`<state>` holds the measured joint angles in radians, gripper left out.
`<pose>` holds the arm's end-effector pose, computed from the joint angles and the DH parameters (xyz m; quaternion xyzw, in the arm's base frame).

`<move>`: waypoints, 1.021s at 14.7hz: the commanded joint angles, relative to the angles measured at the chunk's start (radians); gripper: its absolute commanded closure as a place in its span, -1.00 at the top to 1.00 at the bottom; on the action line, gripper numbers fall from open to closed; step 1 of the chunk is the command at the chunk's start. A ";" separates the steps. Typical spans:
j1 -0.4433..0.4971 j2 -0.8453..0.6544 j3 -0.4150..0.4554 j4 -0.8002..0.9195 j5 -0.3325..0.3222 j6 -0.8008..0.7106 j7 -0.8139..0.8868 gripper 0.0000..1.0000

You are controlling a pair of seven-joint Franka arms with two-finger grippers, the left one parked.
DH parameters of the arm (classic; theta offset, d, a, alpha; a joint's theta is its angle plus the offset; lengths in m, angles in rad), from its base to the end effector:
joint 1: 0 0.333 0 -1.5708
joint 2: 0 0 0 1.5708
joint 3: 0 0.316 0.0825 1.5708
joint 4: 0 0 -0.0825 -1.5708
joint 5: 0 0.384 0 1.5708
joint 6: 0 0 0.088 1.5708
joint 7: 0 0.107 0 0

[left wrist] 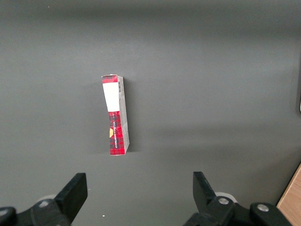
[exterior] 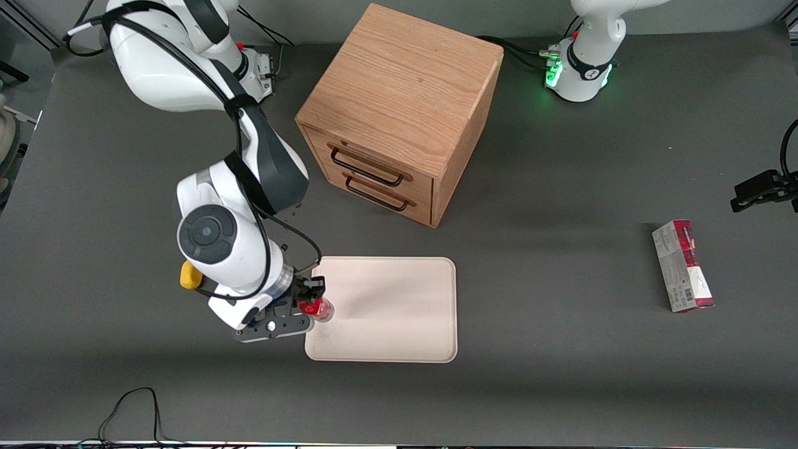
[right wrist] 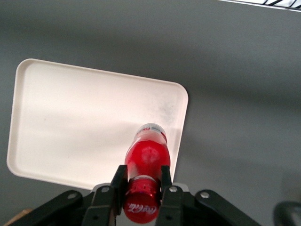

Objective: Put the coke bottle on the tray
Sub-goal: 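Lower the bottle upright onto the tray and open the right gripper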

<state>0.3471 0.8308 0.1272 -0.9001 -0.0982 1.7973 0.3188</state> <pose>0.7107 0.3118 0.4069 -0.9973 -0.0647 -0.0336 0.0118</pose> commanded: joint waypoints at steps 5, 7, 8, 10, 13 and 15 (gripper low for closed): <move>-0.005 0.114 0.000 0.055 -0.032 0.085 0.000 -1.00; -0.004 0.132 0.002 0.053 -0.060 0.093 -0.001 -1.00; -0.004 0.134 0.002 0.052 -0.060 0.100 0.000 -1.00; -0.004 0.134 0.003 0.050 -0.058 0.103 0.014 -1.00; -0.002 0.120 0.003 0.049 -0.054 0.099 0.016 1.00; 0.001 0.079 0.003 0.047 -0.051 0.053 0.016 1.00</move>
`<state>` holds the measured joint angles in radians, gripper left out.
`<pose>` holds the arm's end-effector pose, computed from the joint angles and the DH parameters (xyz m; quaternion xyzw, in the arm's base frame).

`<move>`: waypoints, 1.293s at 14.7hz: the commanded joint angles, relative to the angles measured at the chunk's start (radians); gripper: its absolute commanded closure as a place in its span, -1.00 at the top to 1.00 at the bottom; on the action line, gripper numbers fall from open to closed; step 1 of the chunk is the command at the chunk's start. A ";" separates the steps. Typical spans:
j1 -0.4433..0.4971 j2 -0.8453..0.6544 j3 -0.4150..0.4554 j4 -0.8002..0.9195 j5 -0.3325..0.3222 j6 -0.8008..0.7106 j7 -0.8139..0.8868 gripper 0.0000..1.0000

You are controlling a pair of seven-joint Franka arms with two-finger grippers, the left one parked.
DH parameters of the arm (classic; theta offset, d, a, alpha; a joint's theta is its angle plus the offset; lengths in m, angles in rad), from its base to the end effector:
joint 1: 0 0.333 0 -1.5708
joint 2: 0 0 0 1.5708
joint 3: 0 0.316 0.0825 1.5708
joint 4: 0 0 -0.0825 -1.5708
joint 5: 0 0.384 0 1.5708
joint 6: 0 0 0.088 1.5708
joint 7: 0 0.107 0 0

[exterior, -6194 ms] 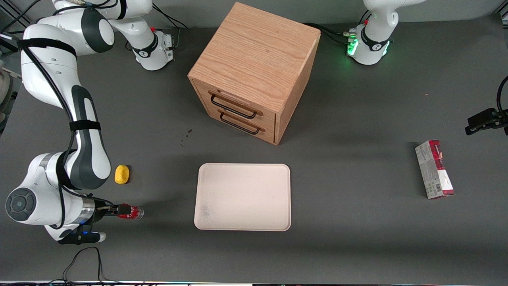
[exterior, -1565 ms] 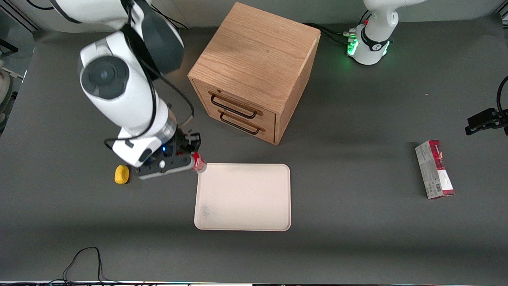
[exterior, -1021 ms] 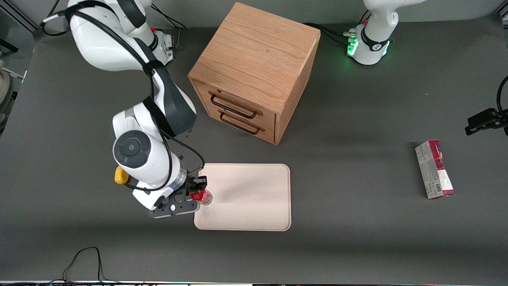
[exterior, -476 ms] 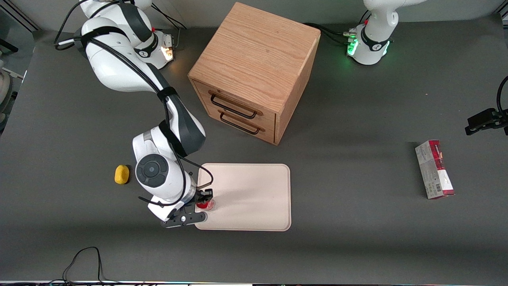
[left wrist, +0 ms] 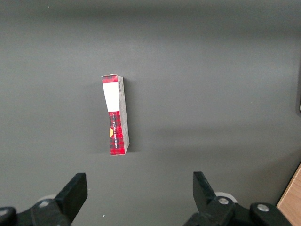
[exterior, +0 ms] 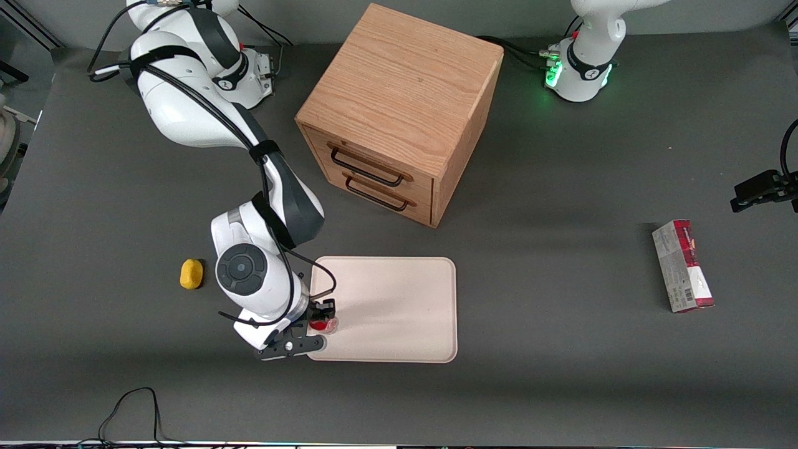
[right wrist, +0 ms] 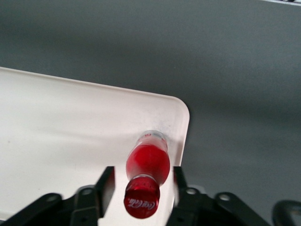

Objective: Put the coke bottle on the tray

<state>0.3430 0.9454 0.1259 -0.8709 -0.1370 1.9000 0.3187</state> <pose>0.7302 0.3116 0.3411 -0.9967 -0.0661 -0.0469 0.0022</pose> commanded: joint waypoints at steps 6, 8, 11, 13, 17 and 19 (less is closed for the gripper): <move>0.004 -0.235 0.006 0.018 -0.007 -0.414 0.014 1.00; 0.002 -0.313 0.004 0.018 -0.009 -0.560 0.017 1.00; -0.033 -0.410 0.000 -0.008 -0.006 -0.680 -0.001 1.00; -0.102 -0.515 0.000 -0.115 0.042 -0.679 -0.018 1.00; -0.246 -0.798 0.003 -0.500 0.109 -0.489 -0.137 1.00; -0.289 -0.870 0.001 -0.601 0.109 -0.422 -0.165 1.00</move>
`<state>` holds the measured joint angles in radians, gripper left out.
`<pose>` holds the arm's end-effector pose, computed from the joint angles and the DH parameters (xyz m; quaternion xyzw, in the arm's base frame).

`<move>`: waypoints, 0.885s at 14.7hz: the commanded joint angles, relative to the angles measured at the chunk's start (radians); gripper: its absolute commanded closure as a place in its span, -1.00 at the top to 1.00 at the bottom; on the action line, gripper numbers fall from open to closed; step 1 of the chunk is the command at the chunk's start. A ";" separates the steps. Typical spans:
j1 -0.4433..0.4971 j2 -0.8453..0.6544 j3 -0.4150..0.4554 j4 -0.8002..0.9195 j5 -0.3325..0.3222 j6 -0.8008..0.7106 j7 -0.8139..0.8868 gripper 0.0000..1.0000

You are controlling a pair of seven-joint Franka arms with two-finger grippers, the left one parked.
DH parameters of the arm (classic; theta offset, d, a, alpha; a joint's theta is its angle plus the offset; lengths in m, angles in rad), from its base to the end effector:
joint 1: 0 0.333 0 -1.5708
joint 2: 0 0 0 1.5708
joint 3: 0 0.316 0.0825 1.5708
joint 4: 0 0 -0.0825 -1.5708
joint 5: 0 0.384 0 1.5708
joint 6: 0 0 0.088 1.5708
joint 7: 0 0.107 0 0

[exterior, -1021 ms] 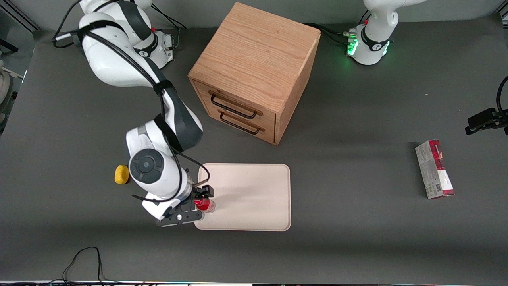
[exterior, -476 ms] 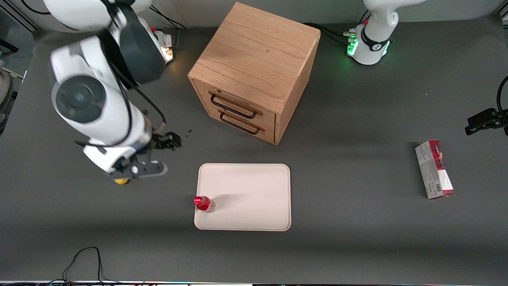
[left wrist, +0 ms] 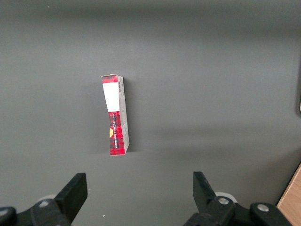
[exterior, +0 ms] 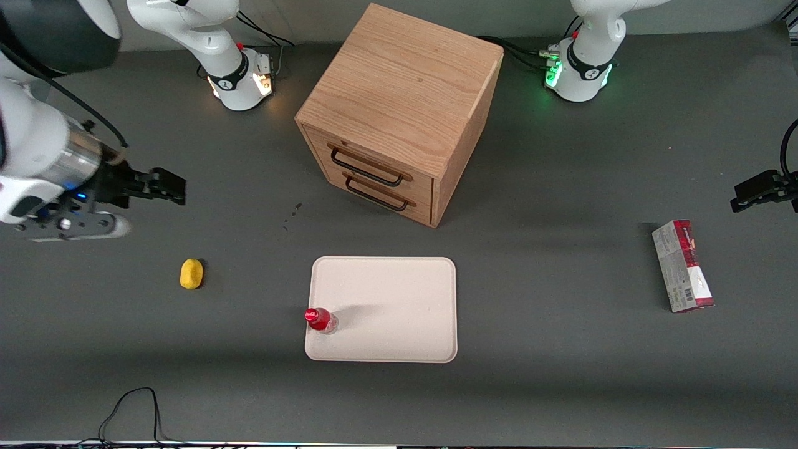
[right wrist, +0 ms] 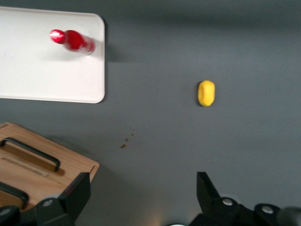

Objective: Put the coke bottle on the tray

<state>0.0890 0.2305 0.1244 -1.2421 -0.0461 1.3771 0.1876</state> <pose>0.5931 0.1122 0.6275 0.9988 0.0086 -0.0443 0.0177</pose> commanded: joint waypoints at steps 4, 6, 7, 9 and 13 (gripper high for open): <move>-0.052 -0.224 -0.089 -0.332 0.019 0.191 -0.155 1.00; -0.049 -0.235 -0.133 -0.333 0.019 0.183 -0.155 1.00; -0.048 -0.235 -0.155 -0.332 0.020 0.178 -0.155 1.00; -0.054 -0.231 -0.176 -0.330 0.020 0.157 -0.160 1.00; -0.054 -0.231 -0.201 -0.335 0.020 0.152 -0.200 1.00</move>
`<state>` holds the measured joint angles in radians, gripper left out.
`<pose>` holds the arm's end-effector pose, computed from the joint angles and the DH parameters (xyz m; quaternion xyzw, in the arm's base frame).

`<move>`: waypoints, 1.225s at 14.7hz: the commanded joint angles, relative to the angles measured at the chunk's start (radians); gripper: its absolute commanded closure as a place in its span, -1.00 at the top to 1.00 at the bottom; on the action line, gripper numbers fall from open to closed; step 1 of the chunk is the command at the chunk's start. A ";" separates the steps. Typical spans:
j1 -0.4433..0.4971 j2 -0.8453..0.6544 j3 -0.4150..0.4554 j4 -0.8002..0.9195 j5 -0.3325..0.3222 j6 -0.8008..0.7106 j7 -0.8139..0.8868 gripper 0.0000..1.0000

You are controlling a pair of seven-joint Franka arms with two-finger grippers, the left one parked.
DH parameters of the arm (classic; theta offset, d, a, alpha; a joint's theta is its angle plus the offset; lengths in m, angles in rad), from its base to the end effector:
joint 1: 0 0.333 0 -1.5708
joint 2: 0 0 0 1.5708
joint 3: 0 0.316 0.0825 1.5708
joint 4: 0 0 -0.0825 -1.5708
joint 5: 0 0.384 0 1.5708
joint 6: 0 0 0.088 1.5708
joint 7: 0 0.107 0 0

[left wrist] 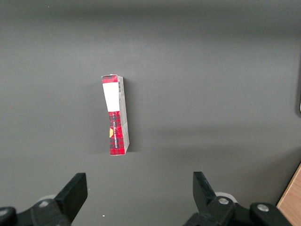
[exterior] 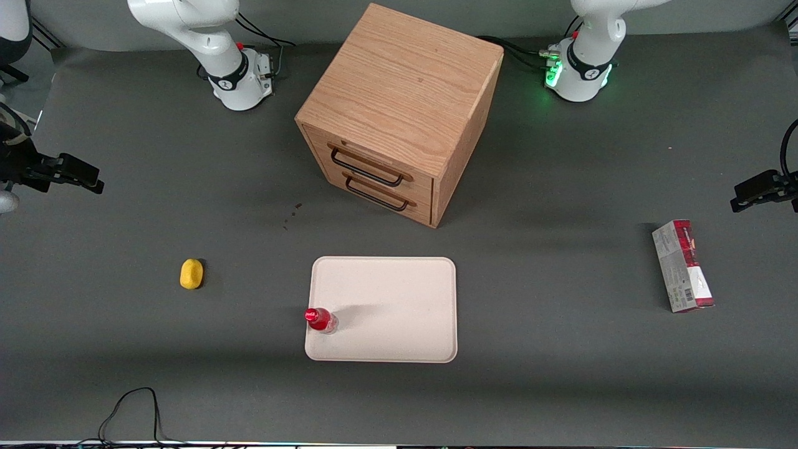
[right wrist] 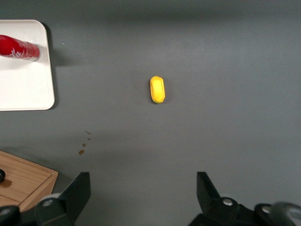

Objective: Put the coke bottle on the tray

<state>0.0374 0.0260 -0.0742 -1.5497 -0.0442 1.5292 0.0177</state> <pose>0.5575 -0.0249 0.6165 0.9991 -0.0276 -0.0234 0.0228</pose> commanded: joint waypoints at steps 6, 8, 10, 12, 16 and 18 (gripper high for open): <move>0.035 -0.026 -0.054 -0.029 0.017 -0.006 -0.024 1.00; 0.033 -0.024 -0.058 -0.029 0.017 -0.006 -0.024 1.00; 0.035 -0.024 -0.058 -0.029 0.017 -0.006 -0.022 1.00; 0.035 -0.024 -0.058 -0.029 0.017 -0.006 -0.022 1.00; 0.035 -0.023 -0.058 -0.027 0.027 -0.006 -0.027 1.00; 0.033 -0.023 -0.062 -0.029 0.049 -0.006 -0.030 1.00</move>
<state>0.0559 0.0260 -0.1150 -1.5576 -0.0288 1.5264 0.0130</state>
